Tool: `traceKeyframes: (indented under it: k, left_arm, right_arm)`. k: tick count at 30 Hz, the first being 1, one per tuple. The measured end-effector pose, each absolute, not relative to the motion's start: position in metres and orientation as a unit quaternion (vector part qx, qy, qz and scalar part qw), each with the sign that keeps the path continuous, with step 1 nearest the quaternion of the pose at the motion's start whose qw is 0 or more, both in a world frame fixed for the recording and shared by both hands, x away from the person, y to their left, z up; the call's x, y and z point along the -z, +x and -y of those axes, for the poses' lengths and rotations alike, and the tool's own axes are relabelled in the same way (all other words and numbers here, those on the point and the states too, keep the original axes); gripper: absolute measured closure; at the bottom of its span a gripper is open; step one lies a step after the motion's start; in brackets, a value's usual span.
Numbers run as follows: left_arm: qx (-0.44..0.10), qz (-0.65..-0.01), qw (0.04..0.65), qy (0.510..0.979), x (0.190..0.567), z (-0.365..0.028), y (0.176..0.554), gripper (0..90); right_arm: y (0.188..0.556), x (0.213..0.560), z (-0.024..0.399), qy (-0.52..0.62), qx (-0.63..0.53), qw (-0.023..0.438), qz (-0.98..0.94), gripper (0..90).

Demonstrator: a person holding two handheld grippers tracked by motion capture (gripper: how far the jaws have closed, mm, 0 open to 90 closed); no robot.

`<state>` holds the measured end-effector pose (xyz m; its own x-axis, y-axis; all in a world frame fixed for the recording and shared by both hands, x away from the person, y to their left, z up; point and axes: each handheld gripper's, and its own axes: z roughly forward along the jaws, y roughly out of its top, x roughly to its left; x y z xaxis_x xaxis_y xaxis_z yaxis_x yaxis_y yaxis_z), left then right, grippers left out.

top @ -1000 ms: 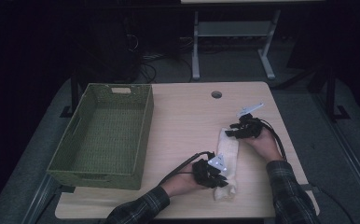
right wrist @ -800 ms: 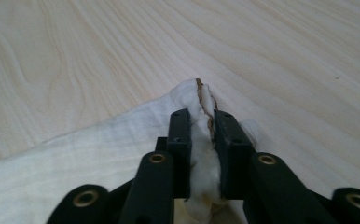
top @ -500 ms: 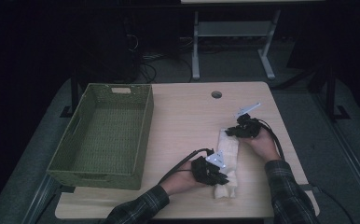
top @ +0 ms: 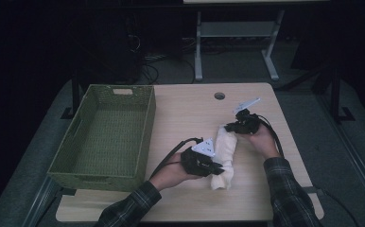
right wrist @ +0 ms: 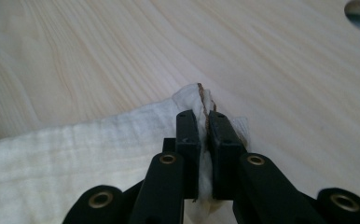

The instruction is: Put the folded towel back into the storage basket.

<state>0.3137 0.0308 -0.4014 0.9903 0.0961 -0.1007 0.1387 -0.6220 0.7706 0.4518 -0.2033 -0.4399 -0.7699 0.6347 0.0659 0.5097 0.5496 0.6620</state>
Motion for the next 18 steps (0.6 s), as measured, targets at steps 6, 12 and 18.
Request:
traceKeyframes:
  k: [6, 12, 18]
  left_arm:
    - [0.013, -0.064, 0.432, 0.899, 0.384, -0.039, 0.315, 82.2]
    - [-0.001, -0.066, 0.438, 0.897, 0.361, -0.053, 0.319, 82.2]
    - [-0.014, -0.071, 0.441, 0.895, 0.342, -0.071, 0.326, 82.2]
  right_arm:
    - [0.458, 0.418, 0.189, 0.315, -0.354, 0.102, -0.875, 84.1]
    - [0.464, 0.392, 0.175, 0.305, -0.366, 0.108, -0.872, 84.1]
    - [0.475, 0.367, 0.156, 0.294, -0.377, 0.114, -0.871, 84.1]
